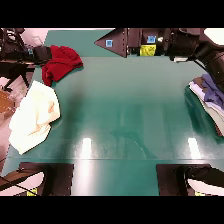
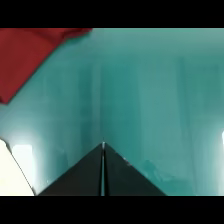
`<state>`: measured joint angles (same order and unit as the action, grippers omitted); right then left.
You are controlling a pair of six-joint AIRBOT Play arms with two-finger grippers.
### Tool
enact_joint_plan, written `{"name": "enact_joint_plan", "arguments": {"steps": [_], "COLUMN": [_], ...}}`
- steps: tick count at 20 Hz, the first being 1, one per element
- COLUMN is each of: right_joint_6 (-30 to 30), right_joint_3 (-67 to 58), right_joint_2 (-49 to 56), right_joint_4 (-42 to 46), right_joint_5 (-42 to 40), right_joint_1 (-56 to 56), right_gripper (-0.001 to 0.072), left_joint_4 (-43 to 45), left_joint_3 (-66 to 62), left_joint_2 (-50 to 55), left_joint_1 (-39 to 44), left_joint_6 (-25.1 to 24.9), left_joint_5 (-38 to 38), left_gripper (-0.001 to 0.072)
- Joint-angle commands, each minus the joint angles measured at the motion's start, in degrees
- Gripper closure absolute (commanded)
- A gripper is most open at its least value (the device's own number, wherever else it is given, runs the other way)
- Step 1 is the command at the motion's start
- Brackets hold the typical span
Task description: Fold the shirts.
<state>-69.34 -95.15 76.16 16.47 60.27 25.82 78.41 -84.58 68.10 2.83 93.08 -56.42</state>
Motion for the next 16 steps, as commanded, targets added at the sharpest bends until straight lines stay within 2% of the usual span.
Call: {"name": "enact_joint_plan", "arguments": {"steps": [1,3,4,5,6,7,8,9,11,13,16], "right_joint_6": [0.4,0.4,0.3,-0.1,-0.9,-1.3,-1.3,-1.3,-1.3,-1.3,-1.3], "right_joint_3": [0.0,0.0,0.0,0.0,0.0,0.0,0.0,0.0,0.0,0.0,0.0], "right_joint_2": [0.0,0.0,0.0,0.2,0.6,1.0,1.4,1.9,2.8,3.4,3.5], "right_joint_4": [0.4,6.2,9.3,12.1,13.8,14.8,15.1,15.1,15.1,15.1,15.0], "right_joint_5": [-1.9,-1.2,0.2,1.3,2.4,3.6,4.9,5.8,6.9,8.3,8.8], "right_joint_1": [0.0,0.0,0.0,0.0,0.0,-0.2,-0.2,-0.2,-0.2,-0.2,-0.2], "right_gripper": [0.0684,0.0682,0.0631,0.0446,0.0215,0.0092,0.0085,0.0085,0.0085,0.0085,0.0085], "left_joint_4": [-2.3,-1.9,0.8,5.8,12.7,19.1,25.7,29.0,28.8,25.9,26.9], "left_joint_3": [0.0,0.0,0.0,0.0,0.3,1.5,4.1,7.2,13.7,19.4,22.9], "left_joint_2": [0.0,0.2,0.6,1.4,2.3,3.1,3.5,3.4,3.4,3.5,4.2], "left_joint_1": [0.0,0.0,0.0,0.0,0.0,0.0,0.0,0.0,0.0,0.0,0.0], "left_joint_6": [2.1,4.1,4.3,5.2,5.5,6.5,7.6,7.4,7.4,7.4,7.0], "left_joint_5": [2.4,-0.9,-3.7,-7.6,-14.0,-20.7,-25.6,-28.6,-31.1,-27.0,-19.4], "left_gripper": [0.0681,0.0681,0.0680,0.0680,0.0507,0.0090,-0.0013,-0.0013,-0.0013,-0.0013,-0.0013]}}
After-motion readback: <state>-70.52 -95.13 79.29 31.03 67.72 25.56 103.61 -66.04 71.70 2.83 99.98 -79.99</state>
